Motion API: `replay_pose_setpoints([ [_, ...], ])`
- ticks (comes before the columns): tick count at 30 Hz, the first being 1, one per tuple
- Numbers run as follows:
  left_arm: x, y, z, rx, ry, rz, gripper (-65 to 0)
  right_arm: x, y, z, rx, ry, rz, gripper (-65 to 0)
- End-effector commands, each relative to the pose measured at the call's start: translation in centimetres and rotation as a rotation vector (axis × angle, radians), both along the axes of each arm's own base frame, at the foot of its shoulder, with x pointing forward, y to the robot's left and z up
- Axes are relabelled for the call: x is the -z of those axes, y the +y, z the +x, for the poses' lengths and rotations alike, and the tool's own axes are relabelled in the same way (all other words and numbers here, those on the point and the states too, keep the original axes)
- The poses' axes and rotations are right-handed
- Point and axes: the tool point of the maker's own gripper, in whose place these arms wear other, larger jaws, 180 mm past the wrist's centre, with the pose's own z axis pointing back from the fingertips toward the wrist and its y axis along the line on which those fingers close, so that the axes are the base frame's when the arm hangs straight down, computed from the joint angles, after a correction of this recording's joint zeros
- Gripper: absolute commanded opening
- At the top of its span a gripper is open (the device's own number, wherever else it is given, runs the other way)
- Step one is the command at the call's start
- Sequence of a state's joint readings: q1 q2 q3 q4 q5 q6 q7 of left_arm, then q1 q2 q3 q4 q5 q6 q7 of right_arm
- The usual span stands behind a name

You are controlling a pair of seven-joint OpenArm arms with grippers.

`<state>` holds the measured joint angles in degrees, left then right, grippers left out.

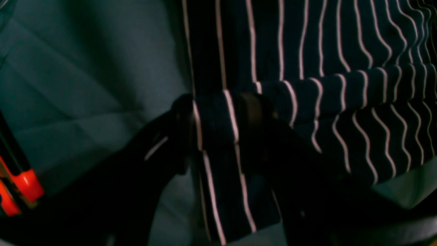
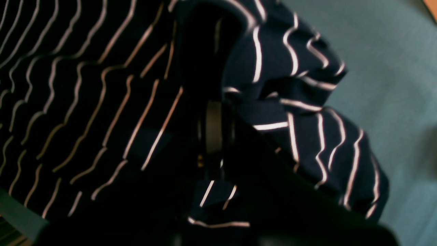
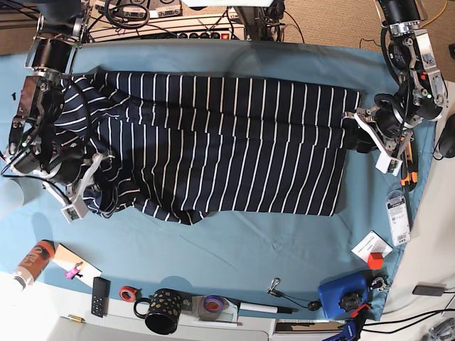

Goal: Layout the t-shirt on the table in an organized manner, then fold the t-shirt properly

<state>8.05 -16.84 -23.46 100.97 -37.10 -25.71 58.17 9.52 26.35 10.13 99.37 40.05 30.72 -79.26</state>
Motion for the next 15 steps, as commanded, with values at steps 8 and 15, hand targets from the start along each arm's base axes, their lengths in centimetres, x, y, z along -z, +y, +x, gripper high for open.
replay_pose_setpoints([
  [8,-1.4,0.2,0.8,0.002,-0.053,-0.004,-42.0,0.4,0.6,-1.2,-0.05,0.018,0.02,-65.0],
  [15,-1.3,0.2,0.8,0.002,-0.053,-0.004,-42.0,3.1,0.7,-3.9,-0.075,0.102,0.011,-65.0],
])
